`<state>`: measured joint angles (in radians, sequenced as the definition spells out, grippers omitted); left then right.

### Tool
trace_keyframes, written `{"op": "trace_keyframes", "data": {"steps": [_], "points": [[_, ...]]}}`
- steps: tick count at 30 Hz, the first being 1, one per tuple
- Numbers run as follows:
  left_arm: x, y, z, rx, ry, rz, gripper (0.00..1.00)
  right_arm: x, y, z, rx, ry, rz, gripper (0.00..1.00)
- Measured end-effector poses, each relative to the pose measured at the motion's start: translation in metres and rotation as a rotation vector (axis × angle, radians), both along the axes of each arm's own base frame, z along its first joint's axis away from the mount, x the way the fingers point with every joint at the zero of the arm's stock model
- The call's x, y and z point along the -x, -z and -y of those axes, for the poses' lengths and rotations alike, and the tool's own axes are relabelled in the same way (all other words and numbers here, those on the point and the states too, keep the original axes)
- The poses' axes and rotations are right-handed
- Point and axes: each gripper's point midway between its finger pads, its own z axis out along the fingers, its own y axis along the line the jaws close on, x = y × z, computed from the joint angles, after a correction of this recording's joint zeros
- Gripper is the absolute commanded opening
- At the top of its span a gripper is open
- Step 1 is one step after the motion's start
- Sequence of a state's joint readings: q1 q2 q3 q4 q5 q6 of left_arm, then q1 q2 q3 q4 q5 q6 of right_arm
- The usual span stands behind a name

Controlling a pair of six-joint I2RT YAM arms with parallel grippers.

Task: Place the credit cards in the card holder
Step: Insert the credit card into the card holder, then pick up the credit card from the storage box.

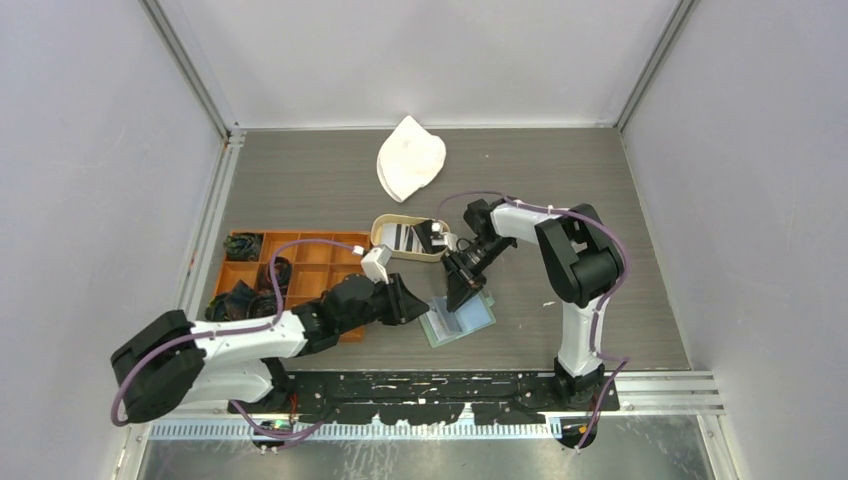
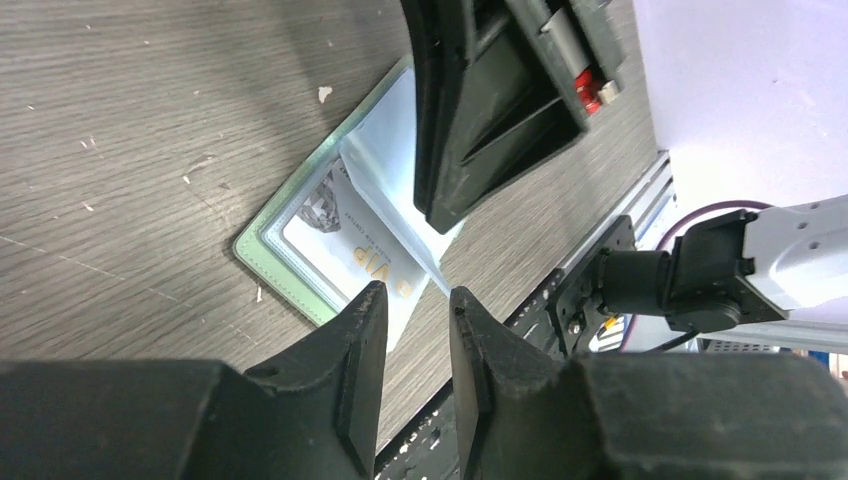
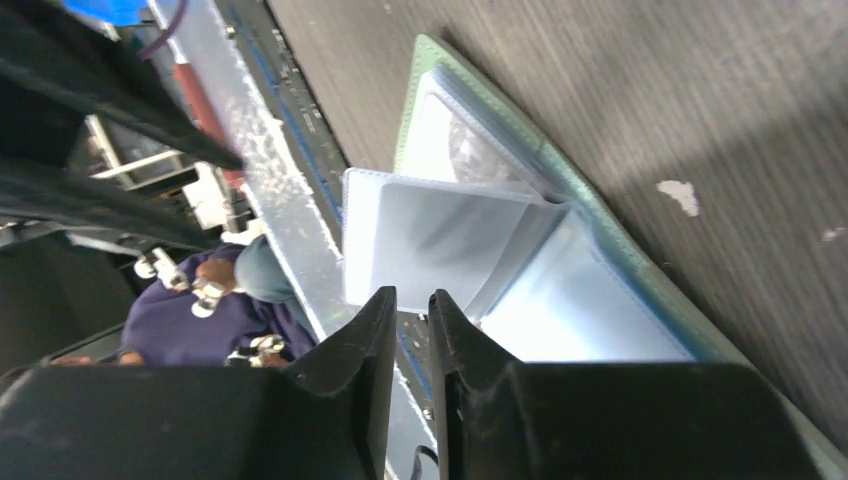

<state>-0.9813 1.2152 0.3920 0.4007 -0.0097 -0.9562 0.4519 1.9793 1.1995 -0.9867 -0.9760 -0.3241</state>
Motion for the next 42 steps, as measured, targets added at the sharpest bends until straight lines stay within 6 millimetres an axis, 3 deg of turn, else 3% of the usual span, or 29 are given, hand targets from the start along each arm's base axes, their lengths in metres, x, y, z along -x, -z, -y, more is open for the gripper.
{"op": "trace_keyframes", "data": {"steps": [3,7,16,25,28,33,34,35,37,39,42], "points": [[0.002,-0.011,-0.007,0.014,-0.013,0.022,0.28,-0.003,0.009,0.0,0.054,-0.008,0.058,0.19],[0.004,-0.01,-0.007,0.013,-0.001,0.016,0.24,-0.006,0.022,-0.001,0.135,-0.029,0.126,0.16],[0.019,0.026,0.016,-0.054,0.097,-0.065,0.2,-0.003,0.033,-0.003,0.236,-0.062,0.176,0.16],[0.015,0.054,0.025,-0.133,0.088,-0.121,0.17,-0.008,0.028,-0.001,0.247,-0.061,0.207,0.16],[0.014,0.058,0.023,-0.141,0.077,-0.133,0.17,-0.015,0.012,0.001,0.216,-0.055,0.274,0.17],[0.011,0.058,0.022,-0.137,0.065,-0.137,0.23,-0.037,-0.04,0.007,0.14,-0.016,0.5,0.22],[0.01,0.056,0.021,-0.139,0.066,-0.13,0.25,-0.043,-0.052,0.009,0.13,-0.003,0.577,0.28],[0.01,0.054,0.02,-0.143,0.068,-0.121,0.27,-0.052,-0.068,0.012,0.118,0.015,0.671,0.45],[0.01,0.047,0.016,-0.151,0.077,-0.094,0.3,-0.064,-0.095,0.019,0.105,0.047,0.829,0.93],[0.009,0.032,0.013,-0.148,0.09,-0.041,0.35,-0.078,-0.126,0.024,0.084,0.09,1.006,0.99],[0.004,0.003,0.01,-0.126,0.102,0.062,0.54,-0.096,-0.163,0.028,0.03,0.174,1.162,0.99]]}}
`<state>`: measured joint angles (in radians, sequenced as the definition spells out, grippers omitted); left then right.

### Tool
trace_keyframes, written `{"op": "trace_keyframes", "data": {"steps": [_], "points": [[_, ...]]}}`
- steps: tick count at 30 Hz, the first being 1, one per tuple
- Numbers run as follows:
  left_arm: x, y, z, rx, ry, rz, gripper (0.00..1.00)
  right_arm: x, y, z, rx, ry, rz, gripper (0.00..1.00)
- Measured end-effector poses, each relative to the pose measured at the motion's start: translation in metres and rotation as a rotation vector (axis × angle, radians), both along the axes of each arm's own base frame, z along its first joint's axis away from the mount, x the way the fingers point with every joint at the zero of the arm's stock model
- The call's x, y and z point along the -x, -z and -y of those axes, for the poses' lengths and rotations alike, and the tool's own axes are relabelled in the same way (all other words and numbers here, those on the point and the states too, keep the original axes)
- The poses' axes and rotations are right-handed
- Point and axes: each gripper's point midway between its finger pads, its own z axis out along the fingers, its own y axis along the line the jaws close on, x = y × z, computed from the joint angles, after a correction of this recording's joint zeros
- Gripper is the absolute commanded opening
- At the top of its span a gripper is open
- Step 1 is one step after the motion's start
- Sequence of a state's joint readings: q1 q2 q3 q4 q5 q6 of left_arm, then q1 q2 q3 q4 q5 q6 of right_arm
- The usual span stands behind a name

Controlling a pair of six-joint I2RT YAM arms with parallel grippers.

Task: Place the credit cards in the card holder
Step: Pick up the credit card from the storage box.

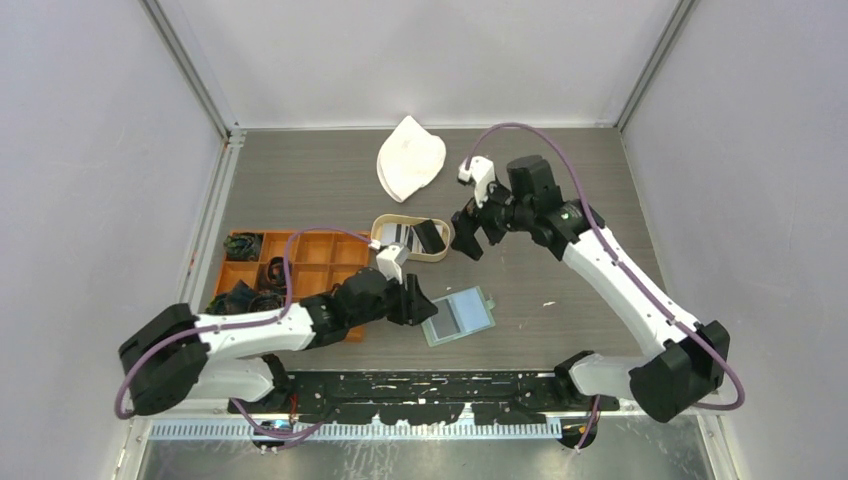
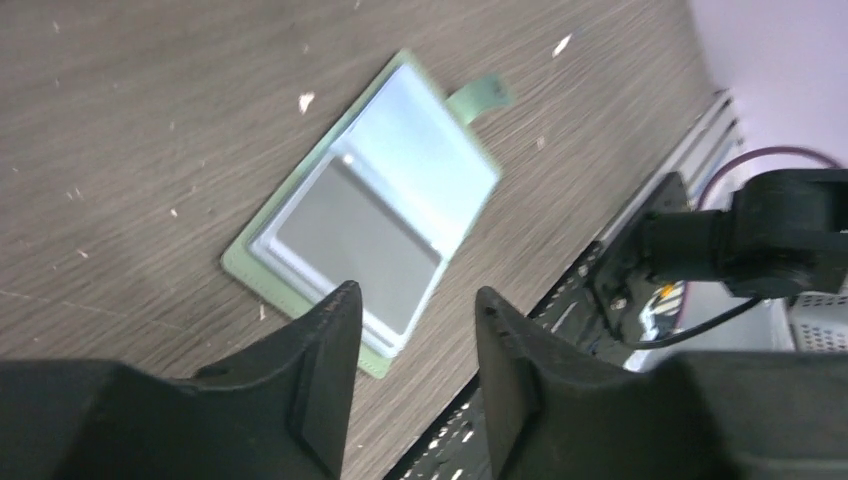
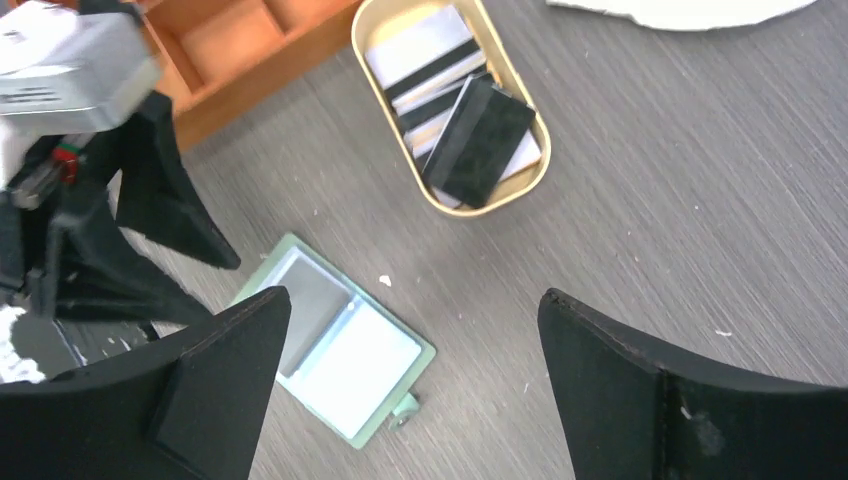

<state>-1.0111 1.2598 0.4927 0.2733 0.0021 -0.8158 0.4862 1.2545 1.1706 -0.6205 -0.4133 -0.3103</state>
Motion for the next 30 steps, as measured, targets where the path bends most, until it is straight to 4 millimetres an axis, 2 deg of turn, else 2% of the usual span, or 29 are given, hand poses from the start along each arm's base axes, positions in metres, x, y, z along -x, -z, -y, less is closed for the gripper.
{"op": "trace_keyframes", "data": {"steps": [3,5,8,12,17,22,26,30], "points": [[-0.007,-0.027,-0.005,0.026,0.007,0.109,0.69,-0.015,-0.012,-0.007,-0.067,0.007,-0.013,0.96],[-0.013,-0.042,-0.01,0.034,-0.007,0.179,0.72,-0.032,-0.008,-0.02,-0.111,0.002,-0.068,0.9],[-0.026,-0.058,-0.02,0.041,-0.049,0.25,0.72,-0.048,0.017,-0.037,-0.13,0.001,-0.182,0.76],[-0.052,-0.067,-0.038,0.051,-0.131,0.274,0.7,-0.069,0.049,-0.054,-0.122,0.018,-0.326,0.64],[-0.08,-0.065,-0.052,0.059,-0.205,0.273,0.64,-0.082,0.073,-0.064,-0.113,0.053,-0.426,0.56],[-0.1,-0.044,-0.05,0.032,-0.22,0.236,0.51,-0.101,0.093,-0.068,-0.078,0.089,-0.468,0.56],[-0.127,-0.026,-0.052,0.036,-0.258,0.183,0.49,-0.109,0.116,-0.068,-0.034,0.115,-0.512,0.57],[-0.151,-0.018,-0.055,0.08,-0.295,0.136,0.5,-0.111,0.136,-0.065,0.01,0.136,-0.559,0.58]]}}
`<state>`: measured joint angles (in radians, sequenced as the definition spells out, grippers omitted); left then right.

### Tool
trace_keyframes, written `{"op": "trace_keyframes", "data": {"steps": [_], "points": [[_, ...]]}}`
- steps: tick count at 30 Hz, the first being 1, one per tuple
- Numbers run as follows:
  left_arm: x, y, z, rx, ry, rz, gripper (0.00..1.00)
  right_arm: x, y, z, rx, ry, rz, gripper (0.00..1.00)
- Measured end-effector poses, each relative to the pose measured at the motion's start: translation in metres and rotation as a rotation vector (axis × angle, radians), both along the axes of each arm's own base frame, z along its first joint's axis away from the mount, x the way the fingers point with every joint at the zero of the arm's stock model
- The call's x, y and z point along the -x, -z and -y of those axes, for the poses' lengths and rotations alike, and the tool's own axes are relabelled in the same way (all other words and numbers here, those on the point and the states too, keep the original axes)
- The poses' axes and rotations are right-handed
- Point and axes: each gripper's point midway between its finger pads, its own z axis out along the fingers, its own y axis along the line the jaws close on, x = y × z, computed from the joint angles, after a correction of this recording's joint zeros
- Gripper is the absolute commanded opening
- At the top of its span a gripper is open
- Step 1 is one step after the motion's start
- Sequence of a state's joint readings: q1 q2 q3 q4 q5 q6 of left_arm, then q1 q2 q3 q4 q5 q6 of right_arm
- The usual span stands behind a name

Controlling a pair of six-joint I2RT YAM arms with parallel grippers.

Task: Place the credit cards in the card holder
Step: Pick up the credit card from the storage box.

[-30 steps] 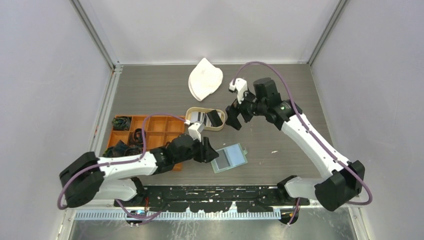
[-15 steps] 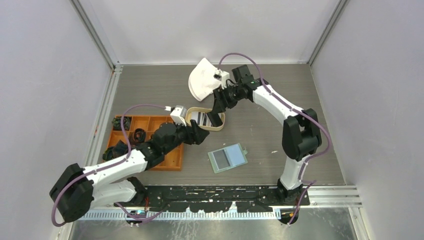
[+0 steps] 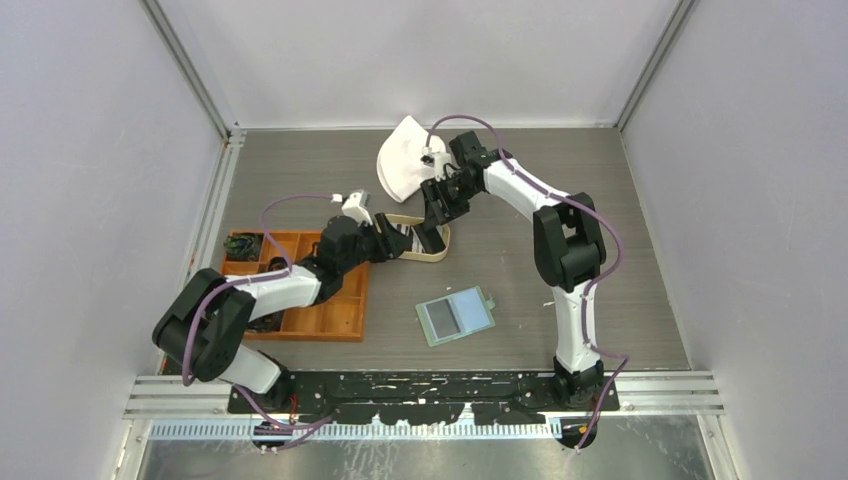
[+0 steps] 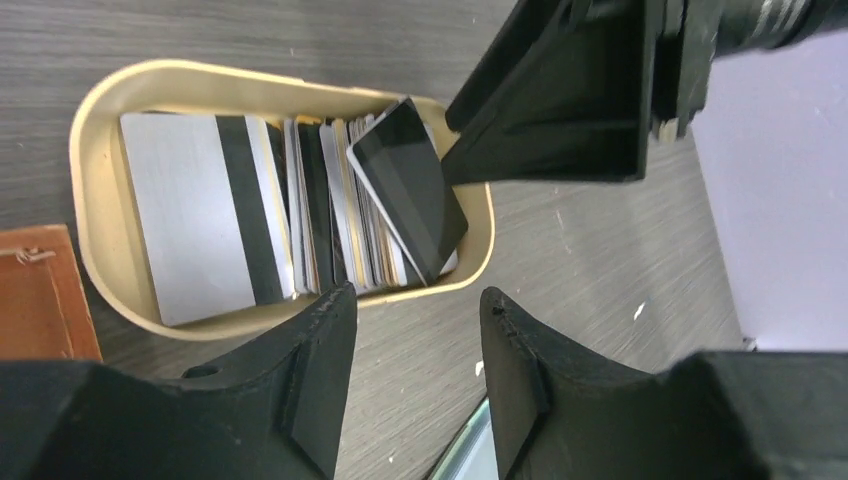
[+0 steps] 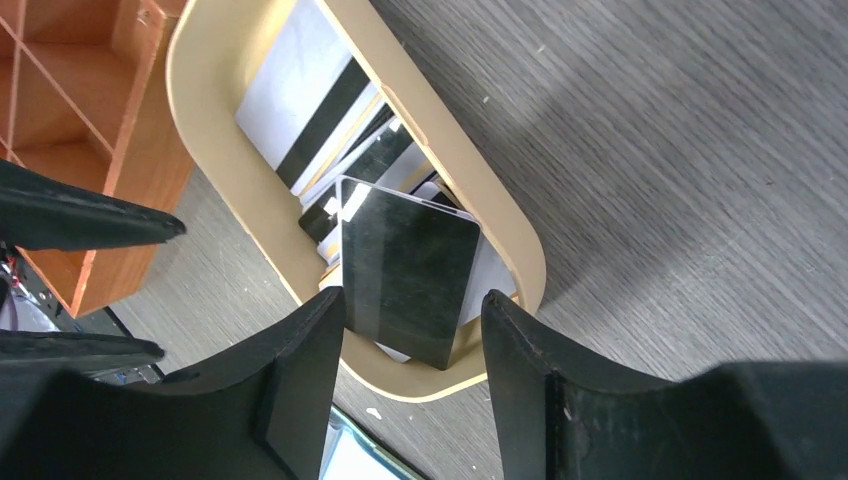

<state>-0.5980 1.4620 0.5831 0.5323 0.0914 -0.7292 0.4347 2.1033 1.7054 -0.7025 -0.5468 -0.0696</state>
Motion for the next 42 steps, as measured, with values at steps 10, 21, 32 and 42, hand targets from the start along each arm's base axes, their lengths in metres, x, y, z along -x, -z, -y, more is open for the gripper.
{"op": "trace_keyframes", "data": {"steps": [10,21,32,42], "points": [[-0.027,-0.033,0.005,0.089,-0.064,0.018,0.38,0.001,0.009,0.003,0.033,0.0,-0.036,0.58],[-0.041,-0.016,-0.002,0.078,-0.165,-0.038,0.36,0.006,0.018,0.004,0.04,-0.007,-0.072,0.57],[-0.05,0.026,0.001,0.035,-0.239,-0.207,0.38,0.007,0.025,0.003,0.053,-0.009,-0.081,0.49],[-0.045,0.039,0.007,0.034,-0.207,-0.261,0.39,0.008,0.026,0.003,0.055,-0.009,-0.086,0.39]]}}
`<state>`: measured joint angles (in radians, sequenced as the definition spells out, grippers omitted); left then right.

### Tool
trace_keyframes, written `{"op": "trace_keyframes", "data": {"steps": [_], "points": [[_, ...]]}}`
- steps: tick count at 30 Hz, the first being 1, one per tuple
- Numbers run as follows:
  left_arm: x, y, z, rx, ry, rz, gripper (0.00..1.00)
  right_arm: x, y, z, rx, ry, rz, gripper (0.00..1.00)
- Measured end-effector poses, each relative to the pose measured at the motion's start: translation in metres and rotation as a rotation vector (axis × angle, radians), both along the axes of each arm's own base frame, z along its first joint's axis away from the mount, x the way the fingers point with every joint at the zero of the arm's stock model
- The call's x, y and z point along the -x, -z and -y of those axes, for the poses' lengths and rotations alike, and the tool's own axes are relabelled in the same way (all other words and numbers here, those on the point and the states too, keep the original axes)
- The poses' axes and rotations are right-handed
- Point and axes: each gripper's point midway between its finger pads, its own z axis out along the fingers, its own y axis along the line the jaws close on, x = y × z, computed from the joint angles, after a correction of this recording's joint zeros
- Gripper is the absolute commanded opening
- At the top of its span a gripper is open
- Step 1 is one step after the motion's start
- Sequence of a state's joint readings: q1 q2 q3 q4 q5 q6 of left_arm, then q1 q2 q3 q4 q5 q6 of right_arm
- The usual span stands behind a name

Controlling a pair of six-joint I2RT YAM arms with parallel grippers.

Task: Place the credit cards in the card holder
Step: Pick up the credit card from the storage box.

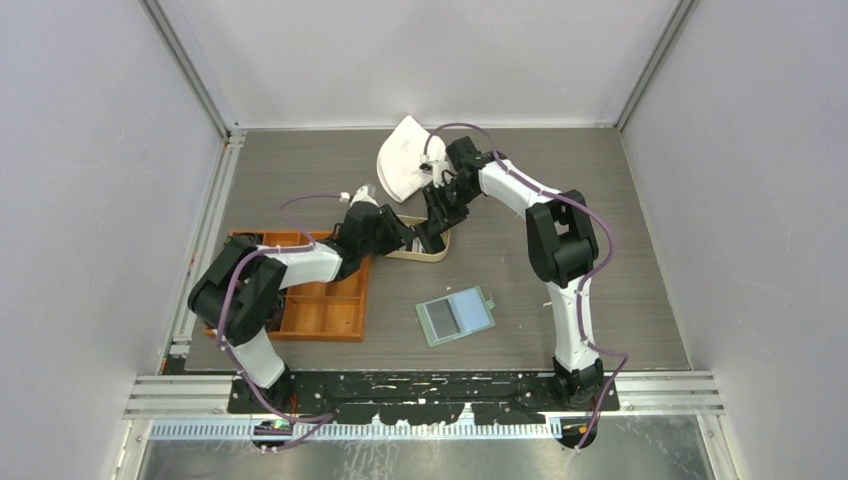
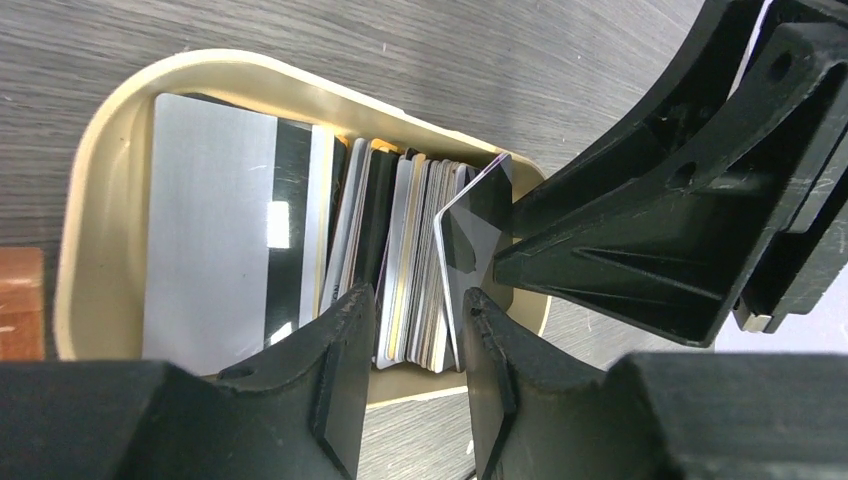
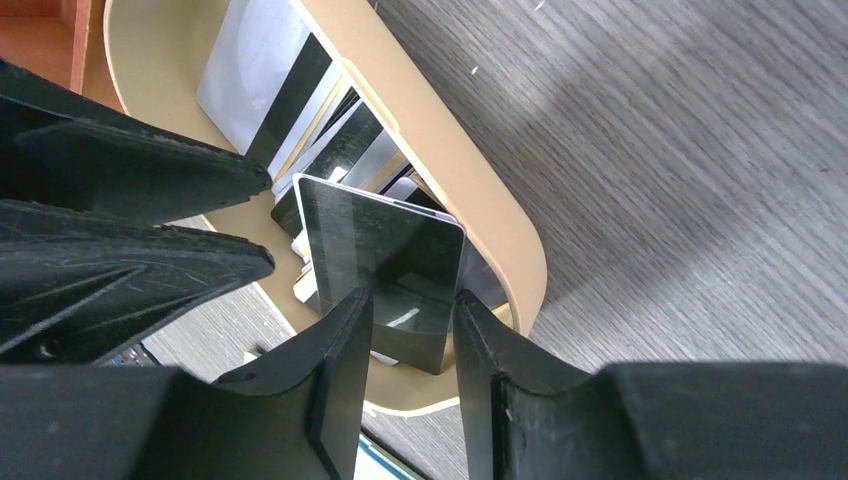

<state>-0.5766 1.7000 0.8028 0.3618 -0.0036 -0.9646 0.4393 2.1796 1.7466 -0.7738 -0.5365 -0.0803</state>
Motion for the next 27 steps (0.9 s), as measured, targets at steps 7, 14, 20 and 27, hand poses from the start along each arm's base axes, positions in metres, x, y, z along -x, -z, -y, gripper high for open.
{"op": "trace_keyframes", "data": {"steps": [7,14,20,27], "points": [[0.0,0.006,0.01,0.022,0.052,-0.026,0.39,0.001,-0.001,-0.001,-0.011,-0.004,-0.004,0.29],[-0.005,0.002,0.015,0.057,0.085,-0.026,0.38,0.002,-0.005,-0.004,-0.045,-0.01,-0.019,0.23],[-0.007,0.005,0.014,0.078,0.098,-0.032,0.36,0.003,-0.01,-0.004,-0.094,-0.006,-0.047,0.22],[-0.009,0.002,0.016,0.101,0.111,-0.026,0.36,0.004,-0.02,-0.008,-0.173,0.001,-0.087,0.23]]}}
